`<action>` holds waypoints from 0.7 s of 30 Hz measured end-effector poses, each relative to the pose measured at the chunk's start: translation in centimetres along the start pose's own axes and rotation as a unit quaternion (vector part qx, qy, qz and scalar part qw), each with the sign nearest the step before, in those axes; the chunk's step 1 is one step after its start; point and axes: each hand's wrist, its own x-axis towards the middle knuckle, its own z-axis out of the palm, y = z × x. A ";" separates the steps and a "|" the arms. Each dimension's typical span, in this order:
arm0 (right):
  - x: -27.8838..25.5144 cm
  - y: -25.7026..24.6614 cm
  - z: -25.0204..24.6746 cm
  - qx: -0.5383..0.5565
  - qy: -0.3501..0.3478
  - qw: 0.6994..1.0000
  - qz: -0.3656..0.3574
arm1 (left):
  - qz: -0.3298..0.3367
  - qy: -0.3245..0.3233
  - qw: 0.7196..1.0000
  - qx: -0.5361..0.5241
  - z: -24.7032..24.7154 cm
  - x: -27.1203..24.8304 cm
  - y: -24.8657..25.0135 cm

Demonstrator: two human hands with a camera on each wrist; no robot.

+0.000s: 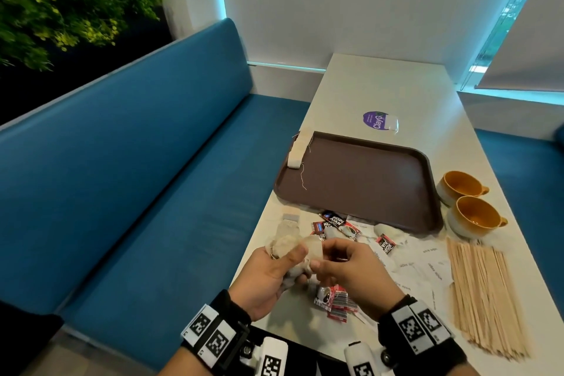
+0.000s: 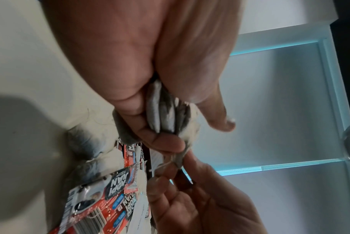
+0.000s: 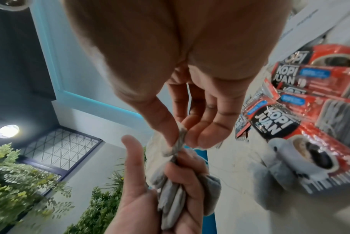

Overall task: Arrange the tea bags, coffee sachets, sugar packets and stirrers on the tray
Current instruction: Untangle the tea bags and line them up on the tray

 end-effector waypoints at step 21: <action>4.8 -2.2 -1.4 0.023 0.061 0.998 0.015 | -0.032 0.050 0.998 0.012 -2.7 2.0 -0.2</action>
